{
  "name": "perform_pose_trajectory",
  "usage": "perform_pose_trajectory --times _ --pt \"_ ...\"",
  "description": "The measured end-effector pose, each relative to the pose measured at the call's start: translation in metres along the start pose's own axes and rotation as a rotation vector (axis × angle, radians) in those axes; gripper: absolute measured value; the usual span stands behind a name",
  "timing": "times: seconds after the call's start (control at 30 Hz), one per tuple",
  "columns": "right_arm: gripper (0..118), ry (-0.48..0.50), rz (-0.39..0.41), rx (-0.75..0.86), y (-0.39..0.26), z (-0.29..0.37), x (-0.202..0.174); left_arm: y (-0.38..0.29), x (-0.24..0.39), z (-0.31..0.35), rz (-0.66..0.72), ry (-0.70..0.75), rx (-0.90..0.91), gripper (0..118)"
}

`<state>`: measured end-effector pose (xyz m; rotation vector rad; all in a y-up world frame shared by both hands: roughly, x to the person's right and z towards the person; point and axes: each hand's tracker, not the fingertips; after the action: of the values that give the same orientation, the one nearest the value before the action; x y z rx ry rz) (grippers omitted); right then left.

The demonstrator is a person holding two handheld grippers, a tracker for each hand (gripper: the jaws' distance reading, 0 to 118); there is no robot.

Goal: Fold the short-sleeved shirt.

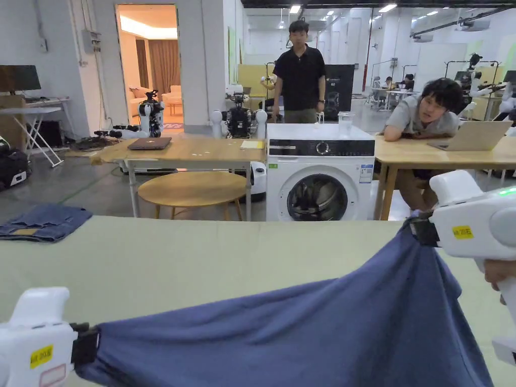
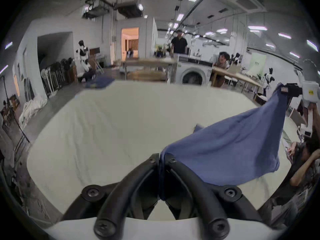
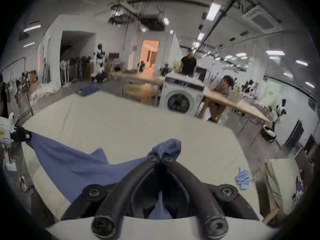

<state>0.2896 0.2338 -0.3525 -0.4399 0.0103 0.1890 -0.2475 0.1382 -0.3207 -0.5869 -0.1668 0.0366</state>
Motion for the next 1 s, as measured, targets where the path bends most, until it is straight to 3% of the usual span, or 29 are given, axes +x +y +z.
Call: perform_pose_trajectory --times 0.17,0.37,0.7,1.0 --pt "0 -0.101 -0.030 0.102 0.042 0.068 0.024 0.093 0.035 0.015 -0.061 0.021 0.112 0" --pt "0 -0.158 -0.133 0.158 0.076 0.092 0.055 0.184 0.068 0.016 -0.074 0.053 0.175 0" --pt "0 -0.217 -0.154 0.193 0.148 0.054 0.084 0.281 0.093 0.004 -0.155 0.196 0.230 0" --pt "0 -0.239 -0.174 0.208 0.199 -0.013 0.100 0.330 0.096 -0.044 -0.135 0.261 0.251 0"
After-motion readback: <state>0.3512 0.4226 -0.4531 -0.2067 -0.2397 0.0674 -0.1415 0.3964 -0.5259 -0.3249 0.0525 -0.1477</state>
